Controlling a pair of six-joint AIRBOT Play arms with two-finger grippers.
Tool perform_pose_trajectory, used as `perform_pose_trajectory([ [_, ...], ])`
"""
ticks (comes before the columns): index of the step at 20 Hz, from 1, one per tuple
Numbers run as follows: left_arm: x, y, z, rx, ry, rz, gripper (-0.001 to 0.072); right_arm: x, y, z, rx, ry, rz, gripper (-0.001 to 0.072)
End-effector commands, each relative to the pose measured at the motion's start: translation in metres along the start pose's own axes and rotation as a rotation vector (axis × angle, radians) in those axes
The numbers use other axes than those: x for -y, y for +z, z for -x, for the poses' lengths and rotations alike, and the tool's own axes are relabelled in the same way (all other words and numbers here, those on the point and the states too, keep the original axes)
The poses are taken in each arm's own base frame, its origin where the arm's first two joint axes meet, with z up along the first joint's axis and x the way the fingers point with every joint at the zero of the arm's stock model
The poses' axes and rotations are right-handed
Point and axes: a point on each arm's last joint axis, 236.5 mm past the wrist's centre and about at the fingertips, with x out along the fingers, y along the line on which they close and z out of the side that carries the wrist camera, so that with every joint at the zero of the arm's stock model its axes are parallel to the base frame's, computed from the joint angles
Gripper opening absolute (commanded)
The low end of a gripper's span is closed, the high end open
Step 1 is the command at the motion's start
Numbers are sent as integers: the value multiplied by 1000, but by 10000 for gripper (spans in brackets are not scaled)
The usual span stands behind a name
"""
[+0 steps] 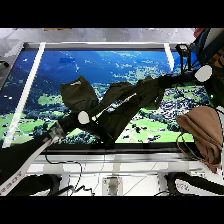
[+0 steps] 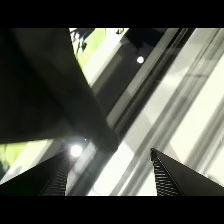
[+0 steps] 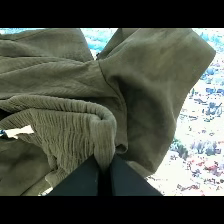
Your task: Fold the clothes and pants, and hang the long-sleeved shirts on hangers.
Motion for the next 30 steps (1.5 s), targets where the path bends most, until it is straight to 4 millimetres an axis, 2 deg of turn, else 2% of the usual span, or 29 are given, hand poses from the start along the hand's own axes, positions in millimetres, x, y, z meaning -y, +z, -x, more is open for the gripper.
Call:
perform_pose_trajectory([
  [1, -9, 18, -17, 69, 60, 36, 539, 0, -1, 0, -3, 1, -1, 30],
  [4, -21, 27, -27, 86, 80, 100, 536, 0, -1, 0, -4, 1, -1, 30],
  [5, -21, 29, -31, 76, 76, 106, 508, 0, -1, 0, -4, 1, -1, 30],
  [7, -23, 33, -37, 60, 75, 131, 360, 0, -1, 0, -4, 1, -1, 30],
  [9, -37, 26, -35, 1, 139, 112, 267, 0, -1, 0, -4, 1, -1, 30],
  [10, -51, 18, -30, -52, 205, 89, 236, 0, -1, 0, -4, 0, 0, 30],
  [12, -81, -1, -11, -177, 348, -6, 21, 0, -1, 0, -3, -2, 1, 30],
  [14, -115, -3, 19, -253, 509, -105, 21, 2, 6, 1, 25, -8, 0, 30],
  [15, -136, 3, 39, -254, 606, -118, 21, 4, 14, 2, 59, -16, -12, 30],
  [17, -183, 20, 95, -210, 820, -90, 21, 12, 41, 10, 164, -50, -89, 30],
  [18, -205, 25, 129, -179, 908, -66, 21, 17, 58, 18, 228, -68, -124, 30],
  [20, -248, 24, 207, -136, 1077, -16, 21, 27, 94, 40, 361, -105, -159, 30],
  [22, -289, 2, 304, -115, 1279, 71, 21, 52, 126, 73, 499, -139, -255, 30],
  [23, -303, -16, 350, -83, 1351, 143, 21, 70, 135, 88, 547, -157, -305, 30],
  [24, -313, -34, 387, -37, 1396, 216, 21, 91, 139, 102, 579, -184, -349, 30],
  [25, -321, -54, 423, 21, 1443, 288, 21, 116, 135, 113, 592, -218, -399, 30],
  [27, -326, -92, 473, 105, 1508, 393, 21, 157, 103, 117, 505, -283, -487, 30],
  [28, -326, -110, 489, 154, 1514, 454, 21, 169, 81, 112, 420, -305, -514, 29],
  [29, -326, -126, 496, 183, 1498, 506, 21, 174, 55, 106, 312, -321, -504, 30],
  [30, -327, -139, 493, 168, 1456, 518, 21, 175, 32, 98, 207, -328, -452, 30],
])
